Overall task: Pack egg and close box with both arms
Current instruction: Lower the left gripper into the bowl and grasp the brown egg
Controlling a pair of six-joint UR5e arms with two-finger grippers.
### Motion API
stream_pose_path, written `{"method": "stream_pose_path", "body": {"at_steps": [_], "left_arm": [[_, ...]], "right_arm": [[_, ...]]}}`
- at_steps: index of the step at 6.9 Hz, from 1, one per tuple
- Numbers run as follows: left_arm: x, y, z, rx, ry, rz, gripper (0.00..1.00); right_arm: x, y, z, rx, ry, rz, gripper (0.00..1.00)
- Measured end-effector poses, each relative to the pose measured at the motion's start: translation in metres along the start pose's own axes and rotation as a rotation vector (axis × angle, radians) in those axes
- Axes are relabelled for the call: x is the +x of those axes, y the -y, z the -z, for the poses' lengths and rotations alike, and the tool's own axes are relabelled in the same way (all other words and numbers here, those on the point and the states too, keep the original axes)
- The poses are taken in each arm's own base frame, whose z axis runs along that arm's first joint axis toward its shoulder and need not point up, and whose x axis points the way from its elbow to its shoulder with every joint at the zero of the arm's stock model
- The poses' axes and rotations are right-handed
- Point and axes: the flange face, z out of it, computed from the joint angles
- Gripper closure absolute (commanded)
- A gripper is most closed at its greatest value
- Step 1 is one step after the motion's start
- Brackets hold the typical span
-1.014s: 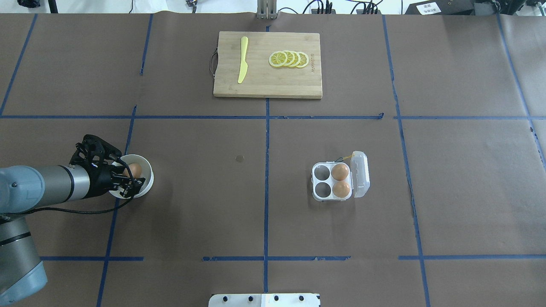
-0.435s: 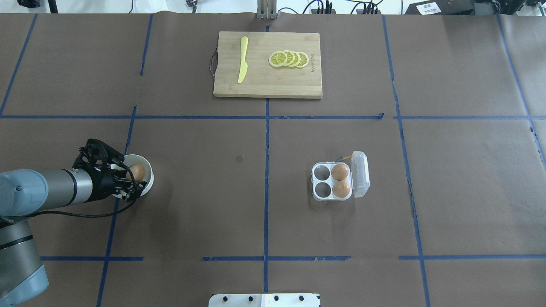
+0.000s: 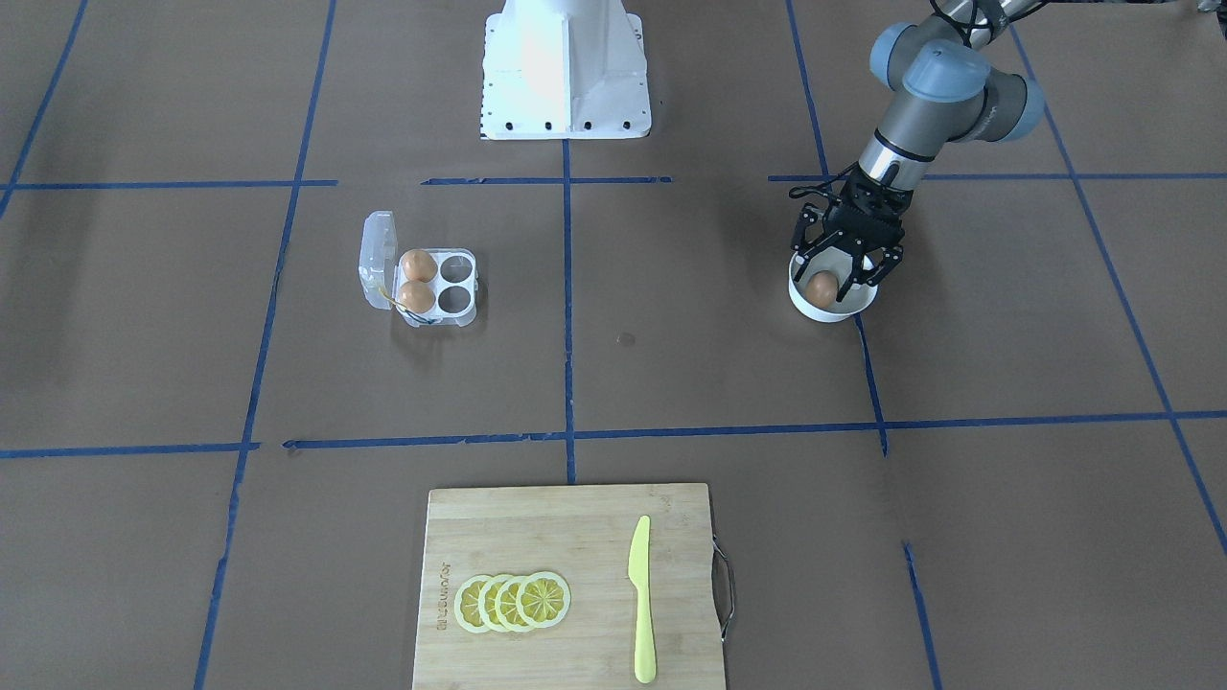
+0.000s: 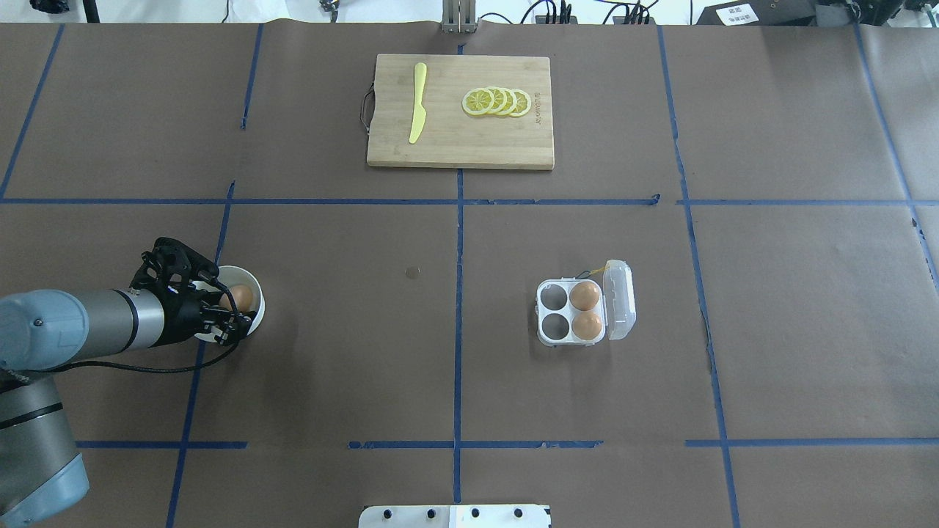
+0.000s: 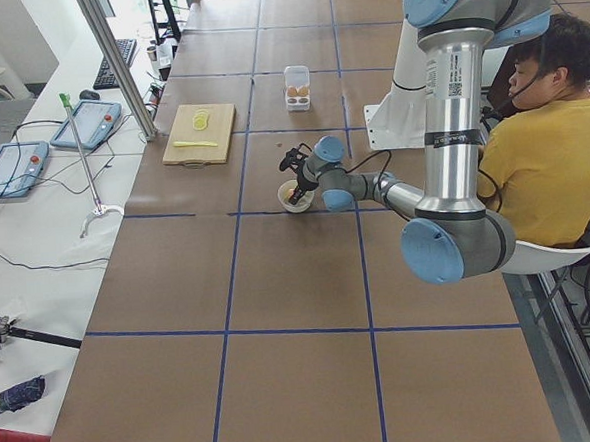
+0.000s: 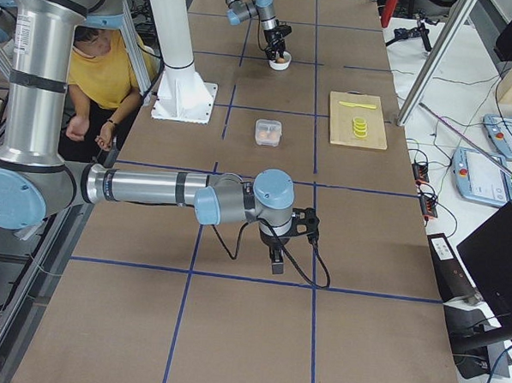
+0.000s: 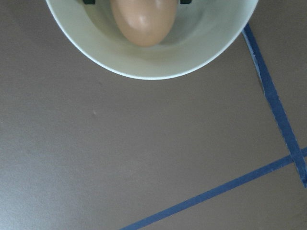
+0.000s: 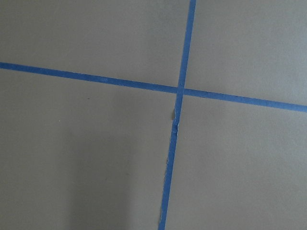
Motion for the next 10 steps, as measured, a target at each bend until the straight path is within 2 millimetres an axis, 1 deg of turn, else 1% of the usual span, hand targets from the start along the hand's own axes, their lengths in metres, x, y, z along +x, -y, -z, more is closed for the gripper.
{"method": "stream_pose_path", "body": {"at_steps": [2,3,4,5,6,7,8,9,10], "left_arm": [[0.0002,0.0009,0.0003,0.0,-0.001,0.0,0.32],[0.0019,0.001,0.0003,-0.006,-0.011,0.0,0.34],[0.0038,0.0009,0.0002,-0.014,-0.023,0.0,0.44],[0.0047,0.0008,0.0003,-0.019,-0.03,0.0,0.45],[0.0057,0.0013,0.0007,-0.02,-0.034,0.0,0.38],[0.007,0.0022,0.0019,-0.02,-0.041,0.0,0.35],[0.0086,0.0032,0.0036,-0.023,-0.05,0.0,0.34],[0.0097,0.0048,0.005,-0.023,-0.057,0.0,0.31],[0.0098,0.0073,0.0059,-0.02,-0.06,0.001,0.31]], "right_arm": [[-0.0006,0.0002,0.0006,0.001,0.0,0.001,0.0],[-0.0008,0.0004,0.0008,0.002,0.0,0.002,0.0],[-0.0013,0.0009,0.0014,0.003,0.0,0.003,0.0],[-0.0016,0.0011,0.0017,0.004,0.0,0.004,0.0],[-0.0021,0.002,0.0021,0.005,0.0,0.005,0.0],[-0.0023,0.0032,0.0024,0.006,0.0,0.006,0.0],[-0.0025,0.0038,0.0025,0.007,0.0,0.006,0.0],[-0.0025,0.004,0.0025,0.007,0.0,0.006,0.0],[-0.003,0.0043,0.003,0.008,0.0,0.007,0.0]]}}
